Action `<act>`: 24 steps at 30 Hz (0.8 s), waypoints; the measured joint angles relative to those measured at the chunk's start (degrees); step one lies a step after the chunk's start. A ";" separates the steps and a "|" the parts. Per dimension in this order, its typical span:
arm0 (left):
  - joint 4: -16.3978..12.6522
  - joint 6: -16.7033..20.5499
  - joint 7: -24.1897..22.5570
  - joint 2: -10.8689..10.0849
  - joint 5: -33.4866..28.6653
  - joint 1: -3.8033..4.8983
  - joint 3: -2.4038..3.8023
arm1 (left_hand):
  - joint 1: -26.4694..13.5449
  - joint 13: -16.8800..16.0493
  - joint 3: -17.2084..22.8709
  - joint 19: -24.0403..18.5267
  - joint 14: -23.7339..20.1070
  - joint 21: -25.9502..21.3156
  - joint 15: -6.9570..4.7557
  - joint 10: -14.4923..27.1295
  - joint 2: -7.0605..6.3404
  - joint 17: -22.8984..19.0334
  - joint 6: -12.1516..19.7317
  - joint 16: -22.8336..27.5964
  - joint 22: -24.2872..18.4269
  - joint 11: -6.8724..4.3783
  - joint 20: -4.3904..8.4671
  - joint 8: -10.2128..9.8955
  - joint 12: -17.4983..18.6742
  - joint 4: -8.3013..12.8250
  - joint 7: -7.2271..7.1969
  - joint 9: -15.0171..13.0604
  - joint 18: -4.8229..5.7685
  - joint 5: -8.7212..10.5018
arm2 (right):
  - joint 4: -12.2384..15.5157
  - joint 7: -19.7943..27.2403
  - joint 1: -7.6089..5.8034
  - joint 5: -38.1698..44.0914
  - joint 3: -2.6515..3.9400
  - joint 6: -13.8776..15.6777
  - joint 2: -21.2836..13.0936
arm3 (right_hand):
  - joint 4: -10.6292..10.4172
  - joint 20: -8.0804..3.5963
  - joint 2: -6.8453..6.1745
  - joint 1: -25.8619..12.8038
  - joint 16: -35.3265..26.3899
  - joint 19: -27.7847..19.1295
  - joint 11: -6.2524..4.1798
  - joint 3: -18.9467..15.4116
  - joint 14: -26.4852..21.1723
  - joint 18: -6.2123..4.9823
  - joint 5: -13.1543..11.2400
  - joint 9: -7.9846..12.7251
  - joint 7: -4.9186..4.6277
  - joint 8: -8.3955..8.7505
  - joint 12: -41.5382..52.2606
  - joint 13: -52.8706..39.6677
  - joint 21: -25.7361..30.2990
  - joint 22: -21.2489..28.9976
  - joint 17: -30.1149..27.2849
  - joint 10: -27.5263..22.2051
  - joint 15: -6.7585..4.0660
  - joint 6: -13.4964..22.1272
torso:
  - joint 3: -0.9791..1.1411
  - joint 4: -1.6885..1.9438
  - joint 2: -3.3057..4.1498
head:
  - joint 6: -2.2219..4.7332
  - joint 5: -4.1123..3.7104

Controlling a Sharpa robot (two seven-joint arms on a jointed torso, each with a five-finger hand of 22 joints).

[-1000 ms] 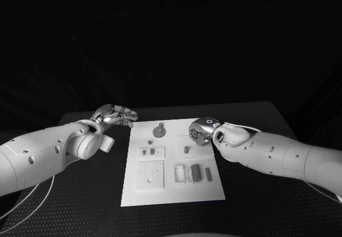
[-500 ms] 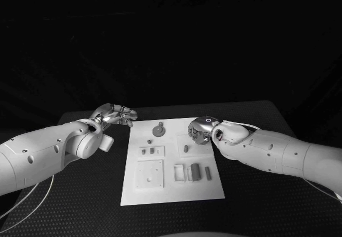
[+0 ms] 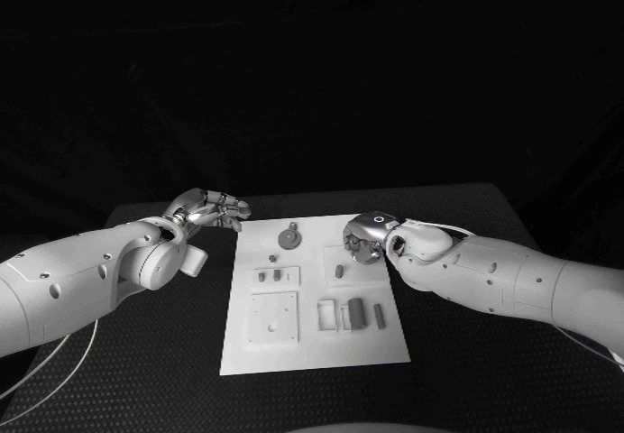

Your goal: Assemble the parts on the task board

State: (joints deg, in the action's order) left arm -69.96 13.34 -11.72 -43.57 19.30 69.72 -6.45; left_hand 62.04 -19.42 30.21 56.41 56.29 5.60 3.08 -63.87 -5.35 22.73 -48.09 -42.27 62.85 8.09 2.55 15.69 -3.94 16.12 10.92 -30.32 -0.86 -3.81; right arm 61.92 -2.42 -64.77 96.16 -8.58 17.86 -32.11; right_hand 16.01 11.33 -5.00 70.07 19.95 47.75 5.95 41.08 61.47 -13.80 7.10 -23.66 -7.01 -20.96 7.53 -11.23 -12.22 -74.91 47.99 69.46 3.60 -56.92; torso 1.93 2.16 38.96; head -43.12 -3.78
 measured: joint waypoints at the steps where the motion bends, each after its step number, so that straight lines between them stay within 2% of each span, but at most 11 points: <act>1: 0.00 0.00 0.00 0.00 0.00 0.00 0.00 | 0.00 0.00 0.00 0.00 0.00 0.00 0.00 0.00 0.00 0.03 0.00 0.00 0.00 0.00 0.00 0.00 0.00 0.00 0.00 0.00 0.00 0.00 | 0.06 -0.06 0.02 0.15 0.00 0.02 0.00 | 0.12 -0.16 0.10 0.03 0.02 0.19 -0.02 0.12 0.11 0.00 0.00 0.00 0.10 0.00 0.20 0.00 -0.04 0.00 0.06 0.18 -0.11 -0.14 | 0.00 0.00 0.00 | -0.01 0.00; 4: 0.00 0.01 0.00 0.00 0.00 0.00 0.00 | 0.00 0.00 0.00 0.00 0.00 0.00 0.00 0.00 0.00 0.03 0.00 0.00 0.00 0.00 0.00 0.00 0.00 0.00 0.00 0.00 0.00 0.00 | 0.30 -0.36 0.08 0.77 0.02 0.14 -0.08 | 0.29 -0.18 0.28 0.17 0.40 1.01 -0.31 0.28 0.94 -0.08 -0.01 -0.14 0.35 -0.38 0.34 -0.07 -0.63 0.00 0.23 0.73 -0.34 -0.77 | 0.00 -0.01 0.00 | -0.02 0.01; 6: 0.00 0.02 0.00 0.00 0.00 0.00 0.00 | 0.00 0.00 0.00 0.00 0.00 0.00 0.00 0.00 0.00 0.09 0.00 0.00 0.00 0.00 0.00 0.00 0.00 0.00 0.00 0.00 -0.01 0.00 | 0.52 -0.66 0.15 1.31 0.03 0.25 -0.14 | 0.29 -0.34 0.42 0.31 0.59 1.20 -0.53 0.28 1.17 -0.85 -0.05 -0.24 0.46 -0.42 0.56 -0.44 -0.76 0.00 0.33 1.11 -0.55 -1.13 | -0.01 0.00 0.00 | -0.05 0.01; 9: 0.01 0.03 -0.03 0.01 -0.01 0.00 0.00 | 0.00 0.00 0.00 0.00 0.03 0.00 -0.03 0.00 0.00 0.10 0.00 0.00 0.00 0.00 0.00 0.00 0.00 0.00 0.00 0.00 0.00 0.00 | 0.88 -1.13 0.27 2.04 0.03 0.55 -0.27 | 0.40 -0.60 0.16 0.87 0.87 1.83 -0.74 0.38 2.01 -0.87 -0.06 -0.46 0.84 -0.72 0.55 -0.52 -1.20 0.01 0.53 1.71 -0.80 -1.68 | -0.01 0.01 0.00 | -0.10 -0.02; 17: 0.01 0.05 -0.07 0.01 -0.01 0.00 0.00 | 0.00 0.00 0.00 0.00 0.21 0.00 -0.21 0.00 0.00 0.16 0.00 0.00 0.01 -0.01 0.00 0.00 0.00 0.00 0.00 0.00 0.00 0.00 | 1.34 -2.26 0.45 3.41 0.00 1.07 -0.33 | 0.45 -0.79 -0.44 1.60 1.06 2.43 -0.54 0.43 2.75 -0.86 -0.06 -0.74 0.85 -0.83 1.04 -1.08 -1.85 0.01 0.91 1.92 -1.11 -2.07 | -0.01 0.01 0.01 | -0.14 -0.13; 24: 0.01 0.05 -0.09 0.00 -0.02 0.00 0.00 | 0.00 -0.01 0.00 0.22 0.22 0.00 -0.22 -0.01 0.00 0.21 0.00 0.00 -0.04 -0.01 0.22 0.00 0.00 0.00 0.00 -0.01 0.01 0.00 | 1.56 -2.69 0.58 3.92 -0.07 1.70 -0.44 | 0.45 -0.79 -0.44 1.59 1.33 2.84 -0.54 0.43 2.87 -0.87 -0.06 -0.84 1.03 -0.83 1.09 -1.34 -2.09 0.01 1.08 1.92 -1.22 -2.26 | -0.01 -0.01 0.01 | -0.18 -0.14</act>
State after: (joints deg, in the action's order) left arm -69.95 13.39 -11.81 -43.57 19.28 69.72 -6.45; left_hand 62.04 -19.43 30.21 56.63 56.51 5.60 2.86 -63.87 -5.35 22.94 -48.09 -42.27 62.81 8.09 2.77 15.69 -3.94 16.12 10.92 -30.32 -0.86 -3.81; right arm 63.48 -5.10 -64.20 100.09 -8.64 19.55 -32.55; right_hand 16.45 10.54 -5.43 71.66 21.28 50.59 5.41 41.51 64.33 -14.67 7.04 -24.50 -5.97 -21.80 8.62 -12.57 -14.31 -74.90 49.07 71.38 2.38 -59.18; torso 1.93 2.15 38.96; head -43.30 -3.92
